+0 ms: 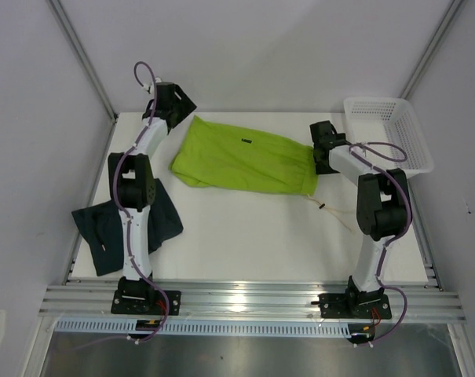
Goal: Fold and stack the shorts
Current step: Fold the shorts
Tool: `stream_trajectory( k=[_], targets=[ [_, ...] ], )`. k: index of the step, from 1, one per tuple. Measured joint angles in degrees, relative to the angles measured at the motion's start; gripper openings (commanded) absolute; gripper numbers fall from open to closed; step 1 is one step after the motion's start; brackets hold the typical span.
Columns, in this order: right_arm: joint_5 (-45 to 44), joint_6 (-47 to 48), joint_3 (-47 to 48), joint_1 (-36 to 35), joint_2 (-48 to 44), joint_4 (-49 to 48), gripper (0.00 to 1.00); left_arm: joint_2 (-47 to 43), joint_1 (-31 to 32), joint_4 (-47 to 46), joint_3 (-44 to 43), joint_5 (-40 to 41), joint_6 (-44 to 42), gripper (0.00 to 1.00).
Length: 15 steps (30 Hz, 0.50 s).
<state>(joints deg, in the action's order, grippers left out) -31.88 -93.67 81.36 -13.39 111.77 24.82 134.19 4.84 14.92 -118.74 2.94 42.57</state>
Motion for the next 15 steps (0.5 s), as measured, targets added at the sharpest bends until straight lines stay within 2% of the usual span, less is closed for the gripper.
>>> stream_trajectory(
  k=[3,8,12,15],
  targets=[
    [-0.2,5.0,0.1,0.5,-2.1,0.2,0.88,-0.9,-0.2,2.6,0.0,0.0,-0.6,0.77],
    [4.7,21.2,0.0,1.9,-7.5,-0.7,0.88,-6.8,-0.5,7.5,1.3,-0.5,-2.5,0.77],
    [12.5,35.7,-3.1,3.2,-12.5,-3.9,0.88,-20.4,-0.2,6.5,14.2,-3.2,-3.3,0.77],
    [18.6,43.1,-8.8,3.9,-16.5,-5.8,0.85,-29.8,1.0,5.1,23.8,-5.2,-3.7,0.77]
  ],
)
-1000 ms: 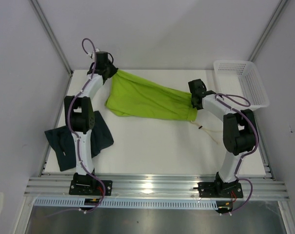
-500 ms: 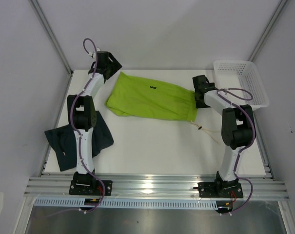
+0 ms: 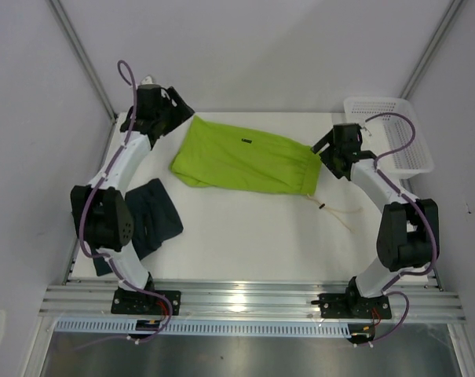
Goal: Fold and stack the shorts
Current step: Fold the shorts
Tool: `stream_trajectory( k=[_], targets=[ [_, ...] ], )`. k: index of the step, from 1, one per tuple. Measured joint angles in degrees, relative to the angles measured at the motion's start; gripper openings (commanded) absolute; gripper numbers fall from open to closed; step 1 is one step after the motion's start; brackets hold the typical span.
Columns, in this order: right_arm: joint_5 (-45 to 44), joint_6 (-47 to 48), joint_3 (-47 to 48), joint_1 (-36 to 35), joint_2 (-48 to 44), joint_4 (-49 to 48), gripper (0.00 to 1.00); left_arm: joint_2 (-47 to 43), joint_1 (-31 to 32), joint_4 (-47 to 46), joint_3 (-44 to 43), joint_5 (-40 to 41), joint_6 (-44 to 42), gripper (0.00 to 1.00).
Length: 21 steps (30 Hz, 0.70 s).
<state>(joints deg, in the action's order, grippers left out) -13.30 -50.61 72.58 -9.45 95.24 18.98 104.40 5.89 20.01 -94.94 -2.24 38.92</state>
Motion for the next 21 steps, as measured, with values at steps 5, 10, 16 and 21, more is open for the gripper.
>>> stream_trajectory(
  k=[5,10,16,21],
  targets=[
    [11.0,6.0,-12.7,0.9,-5.7,-3.4,0.84,-5.5,8.1,-1.4,7.4,0.3,-1.7,0.77],
    [20.8,7.0,-23.7,1.7,-11.5,-5.7,0.93,-5.5,18.1,-4.1,13.2,-2.5,-4.1,0.77],
    [30.3,5.4,-28.8,3.0,-12.5,-12.7,0.96,-0.8,22.1,-5.0,10.4,-7.6,-8.5,0.76],
    [34.7,2.3,-30.7,5.4,-10.6,-20.0,0.97,5.4,23.5,-5.3,5.8,-8.7,-9.5,0.76]
  ],
)
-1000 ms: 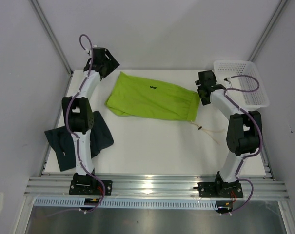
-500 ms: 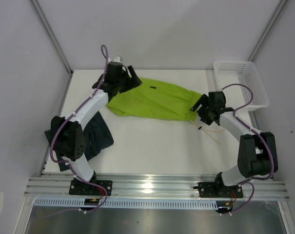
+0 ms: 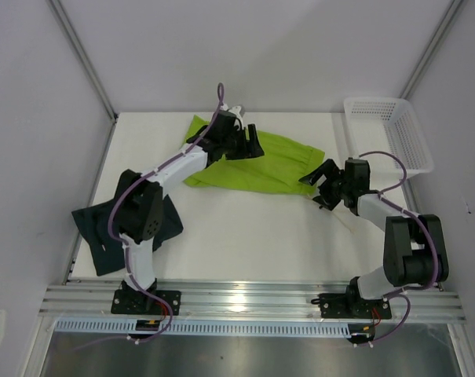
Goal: Fold and stack the shorts
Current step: Fold the shorts
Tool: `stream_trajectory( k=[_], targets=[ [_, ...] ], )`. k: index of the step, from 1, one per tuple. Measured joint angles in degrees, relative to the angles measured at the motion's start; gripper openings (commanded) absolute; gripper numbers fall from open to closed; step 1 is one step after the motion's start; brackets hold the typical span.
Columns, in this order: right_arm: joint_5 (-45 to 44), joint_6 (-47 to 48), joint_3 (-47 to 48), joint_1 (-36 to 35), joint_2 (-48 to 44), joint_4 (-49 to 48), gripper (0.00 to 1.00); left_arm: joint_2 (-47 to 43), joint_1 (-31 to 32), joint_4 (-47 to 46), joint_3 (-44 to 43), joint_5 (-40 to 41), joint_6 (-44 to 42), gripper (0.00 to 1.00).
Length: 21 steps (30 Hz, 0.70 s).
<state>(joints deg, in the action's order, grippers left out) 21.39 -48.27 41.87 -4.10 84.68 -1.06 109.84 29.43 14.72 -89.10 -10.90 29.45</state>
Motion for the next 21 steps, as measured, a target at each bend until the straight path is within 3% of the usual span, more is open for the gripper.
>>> stream_trajectory(
  k=[11,21],
  targets=[
    [4.8,-4.3,-1.8,3.3,7.6,-9.9,1.00,12.4,3.1,-0.5,-7.5,-6.0,3.8,0.76],
    [6.6,-7.3,-1.8,3.5,12.7,-18.1,0.99,22.4,6.4,1.7,-20.5,-6.4,7.3,0.75]
  ],
)
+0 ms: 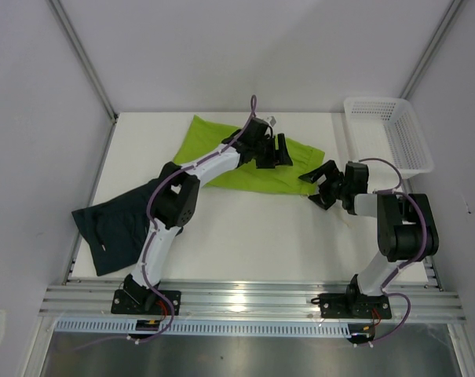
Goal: Fold and stack the shorts
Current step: Fold the shorts
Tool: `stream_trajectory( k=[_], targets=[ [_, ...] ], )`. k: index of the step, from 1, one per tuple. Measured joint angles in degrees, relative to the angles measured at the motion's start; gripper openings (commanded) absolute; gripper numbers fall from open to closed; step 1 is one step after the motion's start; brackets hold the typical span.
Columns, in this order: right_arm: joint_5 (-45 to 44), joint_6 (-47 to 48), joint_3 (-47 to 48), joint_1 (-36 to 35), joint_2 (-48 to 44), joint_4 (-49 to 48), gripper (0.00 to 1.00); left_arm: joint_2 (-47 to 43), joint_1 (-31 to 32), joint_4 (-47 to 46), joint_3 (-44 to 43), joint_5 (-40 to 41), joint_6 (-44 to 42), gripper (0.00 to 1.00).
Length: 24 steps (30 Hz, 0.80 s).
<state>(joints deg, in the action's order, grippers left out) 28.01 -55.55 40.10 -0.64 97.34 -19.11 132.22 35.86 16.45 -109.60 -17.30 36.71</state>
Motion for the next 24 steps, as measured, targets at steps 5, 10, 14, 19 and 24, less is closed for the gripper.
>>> stream_trajectory(
  k=[5,10,14,19,24],
  targets=[
    [-0.1,-0.7,0.2,0.4,0.5,-0.7,1.00,2.6,0.5,2.8,-2.3,0.2,0.8,0.75],
    [-0.6,-0.2,-0.1,1.4,-0.9,0.9,0.99,3.0,0.5,4.5,-2.4,0.6,0.8,0.75],
    [-2.4,1.9,-0.8,2.4,-5.4,5.3,0.99,3.0,0.5,4.7,-2.4,0.6,0.8,0.75],
    [-4.1,4.9,0.6,2.8,-7.6,9.4,1.00,3.0,0.6,4.7,-2.4,0.7,0.8,0.75],
    [-4.6,6.8,2.9,2.8,-6.7,11.3,1.00,3.0,0.7,4.8,-2.4,1.1,0.8,0.74]
  ],
)
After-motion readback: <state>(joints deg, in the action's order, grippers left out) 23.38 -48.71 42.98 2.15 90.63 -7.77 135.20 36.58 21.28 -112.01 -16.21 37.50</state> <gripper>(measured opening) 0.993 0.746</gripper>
